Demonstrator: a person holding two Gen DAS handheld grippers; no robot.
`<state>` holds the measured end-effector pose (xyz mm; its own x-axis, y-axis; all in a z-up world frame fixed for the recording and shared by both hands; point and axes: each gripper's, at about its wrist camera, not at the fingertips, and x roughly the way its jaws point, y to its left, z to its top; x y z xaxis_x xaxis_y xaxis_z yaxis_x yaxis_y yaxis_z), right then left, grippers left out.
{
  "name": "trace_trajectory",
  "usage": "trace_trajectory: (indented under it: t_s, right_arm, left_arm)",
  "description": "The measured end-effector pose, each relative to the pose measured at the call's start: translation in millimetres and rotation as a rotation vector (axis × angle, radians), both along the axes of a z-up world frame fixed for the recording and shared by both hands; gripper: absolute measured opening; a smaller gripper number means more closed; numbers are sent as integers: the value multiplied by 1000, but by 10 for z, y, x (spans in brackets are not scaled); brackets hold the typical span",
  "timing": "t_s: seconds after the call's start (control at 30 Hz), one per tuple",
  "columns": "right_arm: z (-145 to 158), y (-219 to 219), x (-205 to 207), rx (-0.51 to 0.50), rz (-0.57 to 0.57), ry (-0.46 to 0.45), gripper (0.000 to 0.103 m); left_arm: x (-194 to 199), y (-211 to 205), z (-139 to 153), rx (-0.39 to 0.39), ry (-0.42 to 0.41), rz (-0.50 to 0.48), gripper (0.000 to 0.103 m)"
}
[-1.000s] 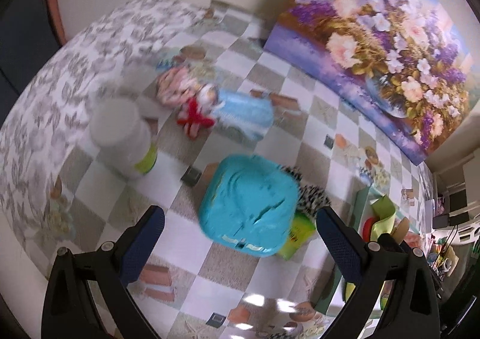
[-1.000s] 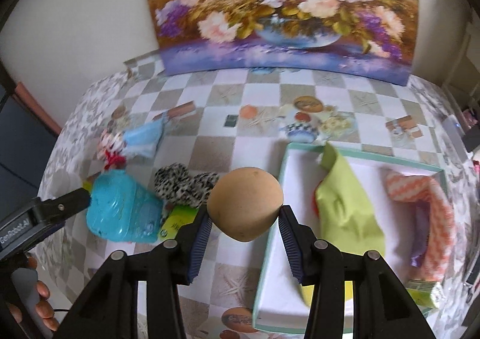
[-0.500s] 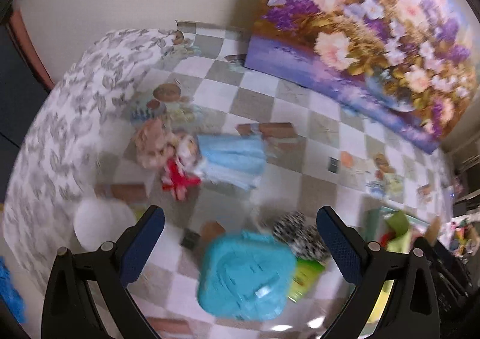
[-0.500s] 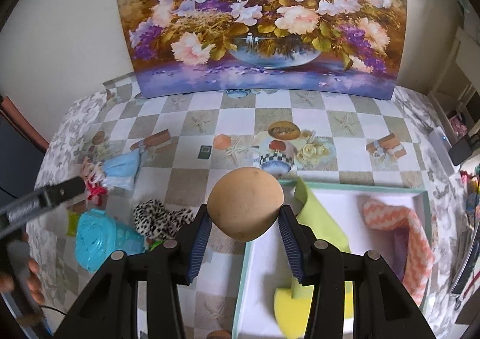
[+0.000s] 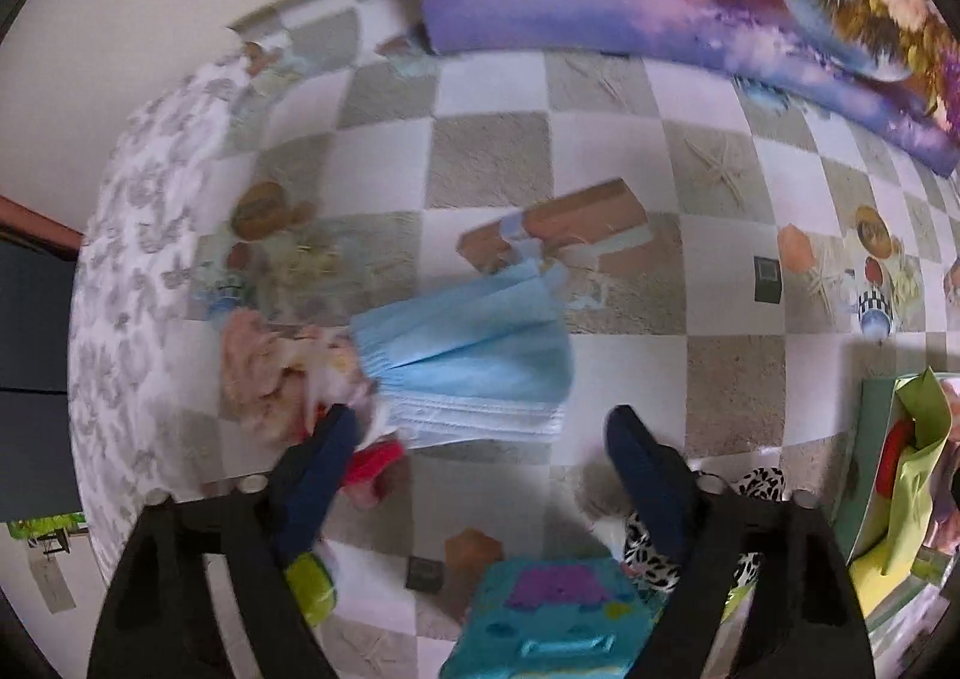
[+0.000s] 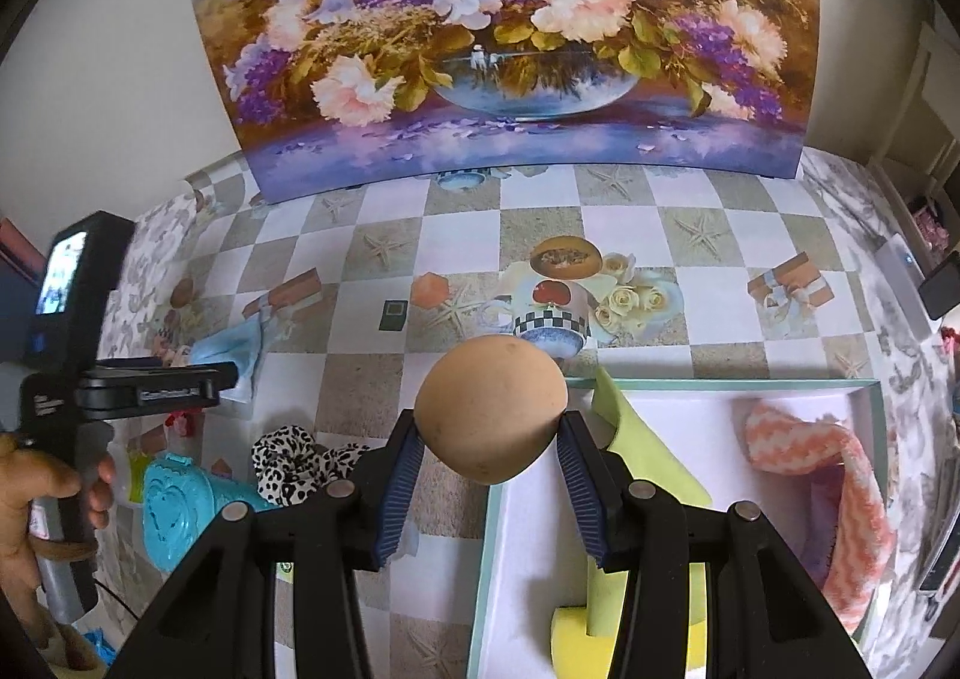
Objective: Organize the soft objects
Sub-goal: 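Grasp the blue face mask with the left tool while the right tool holds the ball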
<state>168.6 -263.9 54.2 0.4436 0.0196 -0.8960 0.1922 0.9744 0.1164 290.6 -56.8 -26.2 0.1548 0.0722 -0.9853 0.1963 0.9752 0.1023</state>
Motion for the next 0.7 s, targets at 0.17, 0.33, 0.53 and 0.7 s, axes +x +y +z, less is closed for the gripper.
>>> trace_trajectory:
  t_s: [0.17,0.33,0.53,0.7]
  right_arm:
    - [-39,6,6,11,3,6,49]
    - [-57,10,0,10,7,11,49]
    - [-57,-6,-13,15,4,10,49]
    - [-39,-46,-58,25,-7,9,49]
  left_arm:
    - [51,-144,-92,34,9,-49,76]
    - [40,-262,-219,56,36,-76,51]
    - [9,-215,-246,37,34,-59,13]
    - [-47,-77,-59,-1,-27,-2,8]
